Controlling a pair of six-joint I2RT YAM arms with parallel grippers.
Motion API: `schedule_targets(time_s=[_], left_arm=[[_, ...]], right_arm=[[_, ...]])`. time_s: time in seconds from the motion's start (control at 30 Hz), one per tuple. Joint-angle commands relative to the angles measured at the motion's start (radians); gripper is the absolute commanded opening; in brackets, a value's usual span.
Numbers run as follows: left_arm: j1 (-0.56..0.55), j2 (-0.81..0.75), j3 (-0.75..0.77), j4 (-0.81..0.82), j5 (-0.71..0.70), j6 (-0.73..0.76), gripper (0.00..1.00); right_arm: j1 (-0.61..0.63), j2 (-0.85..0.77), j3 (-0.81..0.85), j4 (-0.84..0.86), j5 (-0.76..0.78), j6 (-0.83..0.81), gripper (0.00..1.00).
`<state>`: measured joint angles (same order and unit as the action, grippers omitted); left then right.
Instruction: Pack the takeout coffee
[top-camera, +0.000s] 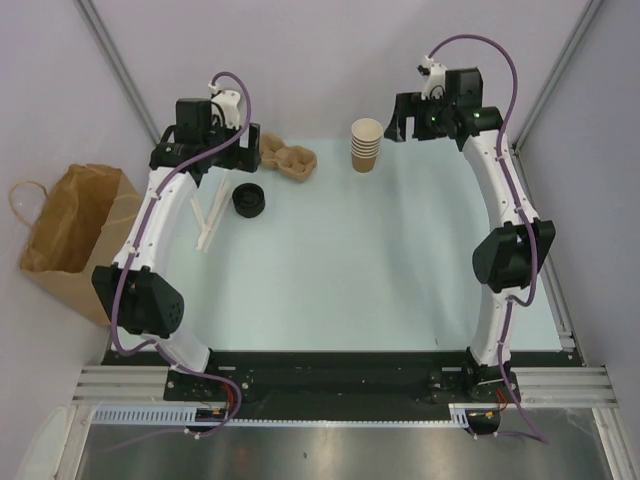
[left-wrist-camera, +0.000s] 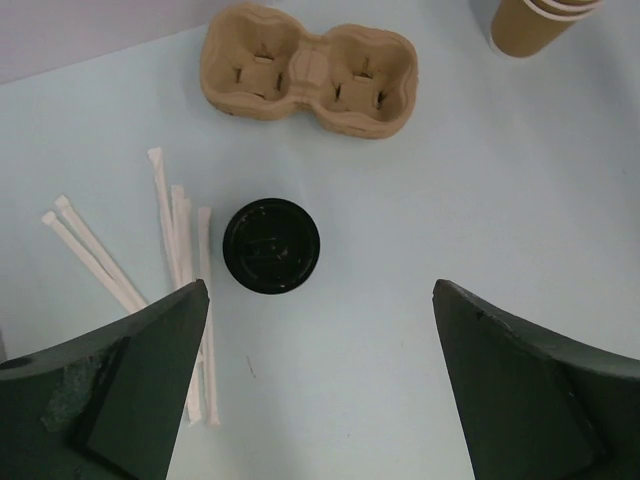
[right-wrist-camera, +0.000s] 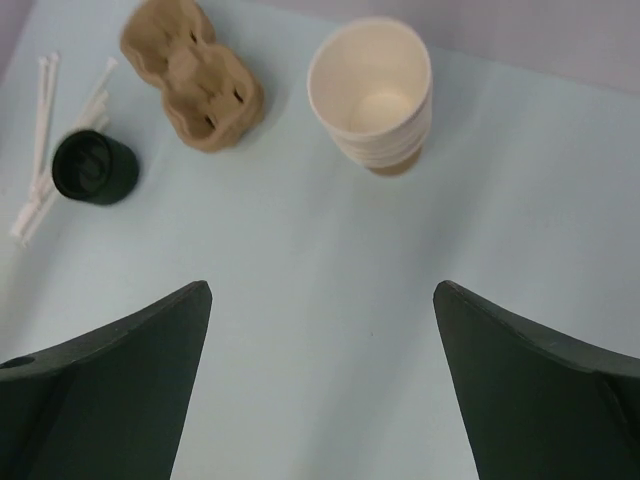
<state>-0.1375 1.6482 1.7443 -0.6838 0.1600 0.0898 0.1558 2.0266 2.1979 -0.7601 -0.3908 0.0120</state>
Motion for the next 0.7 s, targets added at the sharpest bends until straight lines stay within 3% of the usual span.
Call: schedule_targets(time_s=[0.0,0.37,0.67], left_arm=[[-0.013,-0.064,0.011,0.090,-0.134,0.005,0.99],[-0.013,-0.162,-0.080,0.179,-0.221,0.039,1.00],[-0.013,-0.202,-0.134,0.188,-0.241,0.054,1.00]], right_arm=[[-0.018,0.072,0.182,0.119,-0.029,0.098,1.00],[-0.024,0.182,0.246,0.419,0.108,0.187,1.00],[0.008,0.303,0.278,0.449,0.158,0.181,0.99]])
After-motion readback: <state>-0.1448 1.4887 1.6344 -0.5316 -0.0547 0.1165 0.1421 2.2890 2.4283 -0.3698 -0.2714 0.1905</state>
